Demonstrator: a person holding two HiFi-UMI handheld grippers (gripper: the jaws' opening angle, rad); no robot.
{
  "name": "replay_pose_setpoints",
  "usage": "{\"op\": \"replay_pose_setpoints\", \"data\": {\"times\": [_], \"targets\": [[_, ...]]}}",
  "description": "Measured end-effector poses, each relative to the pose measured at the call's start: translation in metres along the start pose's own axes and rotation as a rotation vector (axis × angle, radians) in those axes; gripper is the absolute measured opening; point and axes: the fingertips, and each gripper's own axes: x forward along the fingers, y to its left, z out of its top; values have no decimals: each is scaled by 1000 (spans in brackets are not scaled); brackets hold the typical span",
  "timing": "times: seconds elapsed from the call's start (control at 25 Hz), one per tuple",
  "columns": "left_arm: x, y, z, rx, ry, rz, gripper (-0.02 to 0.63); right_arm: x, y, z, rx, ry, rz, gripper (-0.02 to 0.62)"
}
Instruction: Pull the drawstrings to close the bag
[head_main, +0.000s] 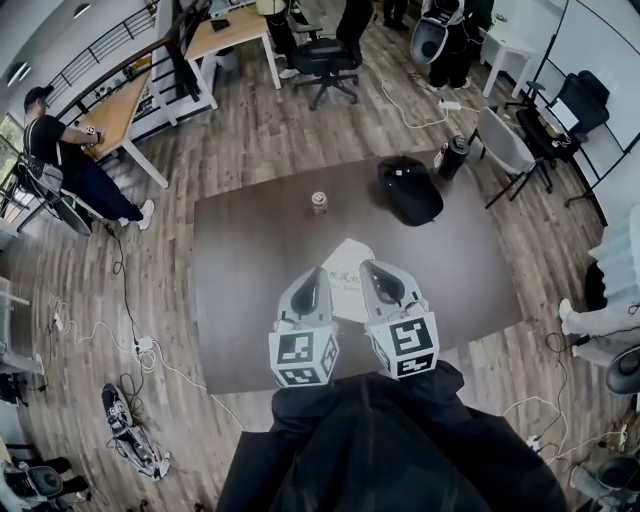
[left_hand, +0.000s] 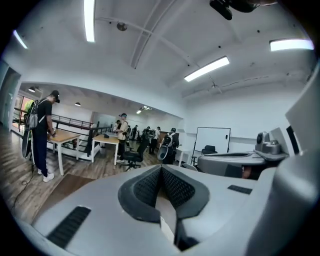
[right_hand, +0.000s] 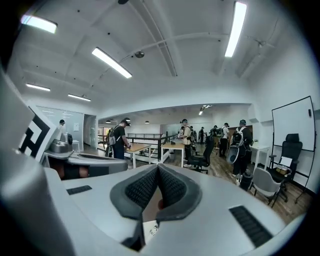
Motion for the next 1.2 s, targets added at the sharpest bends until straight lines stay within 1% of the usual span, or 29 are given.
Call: {"op": "replay_pose_setpoints", "data": {"times": [0.24, 0.4, 0.56, 1.2], "targets": [[-6, -7, 37, 25, -62, -24, 32, -4, 2, 38, -23, -76, -11, 23], [-6, -7, 49, 51, -82, -31, 32, -5, 3, 51, -35, -113, -24, 22], [-5, -5, 52, 62, -85, -41, 32, -4, 4, 54, -38, -124, -33, 22], [1, -7, 51, 75, -62, -76, 32, 0, 6, 51, -51, -108, -41, 21]]}}
